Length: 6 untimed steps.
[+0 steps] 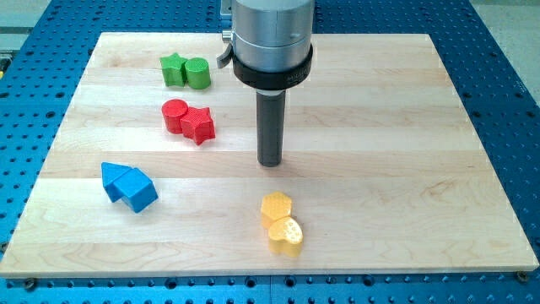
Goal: Move your arm above the hexagon
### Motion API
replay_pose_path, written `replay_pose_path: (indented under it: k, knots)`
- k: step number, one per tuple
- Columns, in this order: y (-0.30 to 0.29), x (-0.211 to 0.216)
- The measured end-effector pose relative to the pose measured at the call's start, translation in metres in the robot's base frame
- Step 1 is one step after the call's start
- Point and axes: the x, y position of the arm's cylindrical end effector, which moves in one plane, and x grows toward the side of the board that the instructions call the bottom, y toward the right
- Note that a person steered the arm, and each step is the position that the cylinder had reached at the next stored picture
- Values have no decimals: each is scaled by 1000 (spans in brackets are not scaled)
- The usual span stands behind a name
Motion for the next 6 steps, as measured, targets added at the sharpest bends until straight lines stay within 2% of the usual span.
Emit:
replay_pose_path:
  k: [6]
  knots:
    - [0,14]
